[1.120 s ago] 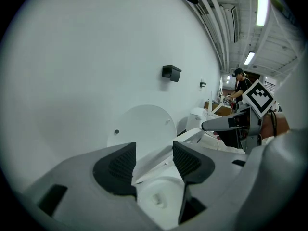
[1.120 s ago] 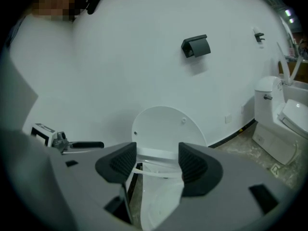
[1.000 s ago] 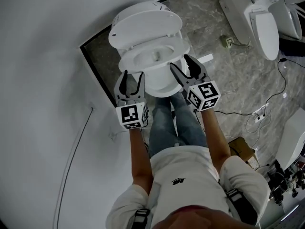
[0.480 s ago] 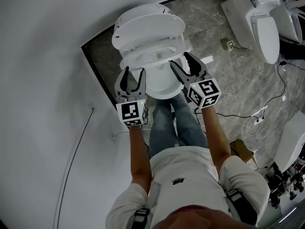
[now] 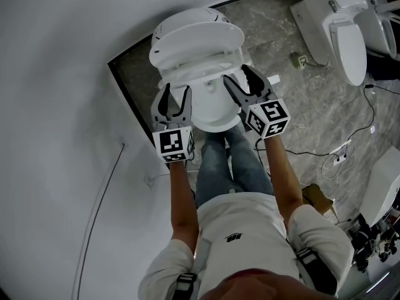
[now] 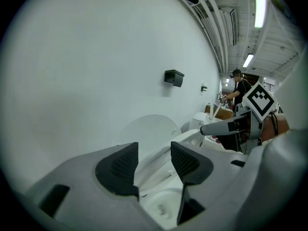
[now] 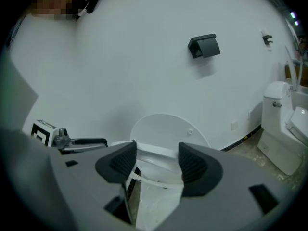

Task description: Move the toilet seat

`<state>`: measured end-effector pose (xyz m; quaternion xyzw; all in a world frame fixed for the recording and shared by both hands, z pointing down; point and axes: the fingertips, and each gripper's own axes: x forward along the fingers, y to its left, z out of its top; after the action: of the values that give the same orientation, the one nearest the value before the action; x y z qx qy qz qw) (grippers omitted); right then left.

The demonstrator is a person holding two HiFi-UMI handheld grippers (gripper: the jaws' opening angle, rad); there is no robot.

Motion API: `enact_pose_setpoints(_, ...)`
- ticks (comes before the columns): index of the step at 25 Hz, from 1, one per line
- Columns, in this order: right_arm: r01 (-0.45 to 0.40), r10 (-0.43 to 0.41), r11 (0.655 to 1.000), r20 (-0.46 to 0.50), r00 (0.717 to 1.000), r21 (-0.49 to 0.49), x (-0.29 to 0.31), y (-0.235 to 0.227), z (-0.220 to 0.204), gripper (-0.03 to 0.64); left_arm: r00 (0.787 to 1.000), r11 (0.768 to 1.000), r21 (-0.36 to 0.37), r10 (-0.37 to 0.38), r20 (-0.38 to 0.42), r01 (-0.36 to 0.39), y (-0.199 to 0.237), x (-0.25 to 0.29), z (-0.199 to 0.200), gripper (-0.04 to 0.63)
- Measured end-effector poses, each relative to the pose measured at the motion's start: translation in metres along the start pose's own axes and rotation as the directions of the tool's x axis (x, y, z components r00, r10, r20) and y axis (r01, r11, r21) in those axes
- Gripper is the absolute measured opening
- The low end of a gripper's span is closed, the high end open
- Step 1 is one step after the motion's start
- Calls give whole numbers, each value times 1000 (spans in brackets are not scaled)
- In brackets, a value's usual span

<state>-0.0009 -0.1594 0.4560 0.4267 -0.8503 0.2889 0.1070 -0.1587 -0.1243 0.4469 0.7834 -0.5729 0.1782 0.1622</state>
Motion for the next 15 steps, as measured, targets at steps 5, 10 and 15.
enact_pose_setpoints(5,2,-2,1000,10,1000,-6,6,0,7,291,1000,1000,-3,3,12,-3,5,5,5,227)
enact_pose_setpoints(10,1,-1,1000,16,1000,-19,16,-4,13,291,1000,1000,-21,12,19,-12,11,14,9,227)
enact_pose_setpoints(15,-1,2,1000,20,1000,-24,24,-8,23,291,999,1000,-23,21,28,-21,16,22,17,225)
